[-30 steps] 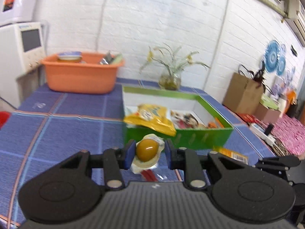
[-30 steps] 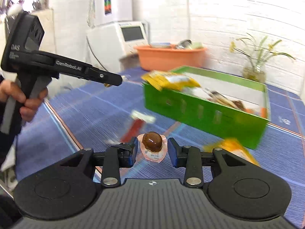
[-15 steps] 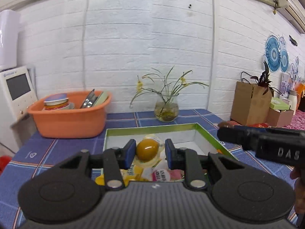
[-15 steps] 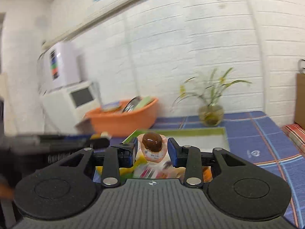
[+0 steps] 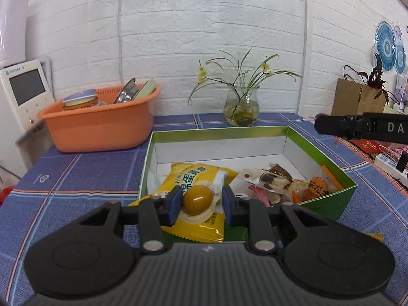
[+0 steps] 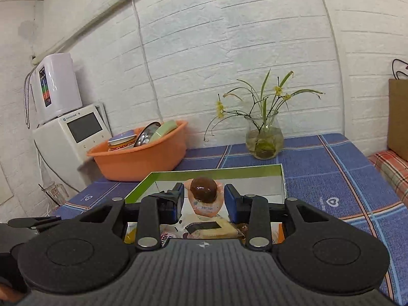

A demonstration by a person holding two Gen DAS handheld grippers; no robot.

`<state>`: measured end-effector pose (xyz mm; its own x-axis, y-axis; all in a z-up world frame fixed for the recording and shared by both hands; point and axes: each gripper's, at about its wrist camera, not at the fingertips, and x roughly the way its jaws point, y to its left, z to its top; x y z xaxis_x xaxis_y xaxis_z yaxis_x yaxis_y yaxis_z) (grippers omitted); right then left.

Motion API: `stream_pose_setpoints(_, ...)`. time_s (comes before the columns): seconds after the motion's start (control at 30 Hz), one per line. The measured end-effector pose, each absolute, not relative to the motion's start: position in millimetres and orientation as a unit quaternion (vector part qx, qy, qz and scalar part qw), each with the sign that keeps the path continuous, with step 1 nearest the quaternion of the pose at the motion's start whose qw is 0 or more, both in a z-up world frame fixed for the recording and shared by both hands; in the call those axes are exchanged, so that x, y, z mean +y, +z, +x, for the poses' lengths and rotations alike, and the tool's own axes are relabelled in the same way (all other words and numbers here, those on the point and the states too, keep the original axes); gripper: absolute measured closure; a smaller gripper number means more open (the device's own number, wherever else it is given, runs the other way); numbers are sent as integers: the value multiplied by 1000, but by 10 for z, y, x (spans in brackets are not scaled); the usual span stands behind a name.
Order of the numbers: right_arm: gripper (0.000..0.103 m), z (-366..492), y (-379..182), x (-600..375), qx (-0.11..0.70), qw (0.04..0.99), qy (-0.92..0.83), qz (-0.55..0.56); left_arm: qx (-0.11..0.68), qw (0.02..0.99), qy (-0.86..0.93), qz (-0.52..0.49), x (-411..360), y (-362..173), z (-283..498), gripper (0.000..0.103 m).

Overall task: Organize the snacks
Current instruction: 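Carry both cakes into the green box and open both tools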

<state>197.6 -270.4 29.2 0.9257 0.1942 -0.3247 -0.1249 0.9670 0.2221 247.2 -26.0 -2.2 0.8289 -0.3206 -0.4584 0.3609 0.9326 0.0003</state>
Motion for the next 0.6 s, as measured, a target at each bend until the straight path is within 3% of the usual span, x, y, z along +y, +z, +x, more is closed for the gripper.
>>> stream_pose_setpoints(0.3,42,2032,253,-2747,181,977,85,79,264,945,-181,65,-501,-193,2896,77)
stream_pose_setpoints(0.6,42,2113,120,-2683,191,977,66,61,197,966,-164,39,-573,-64,2640,78)
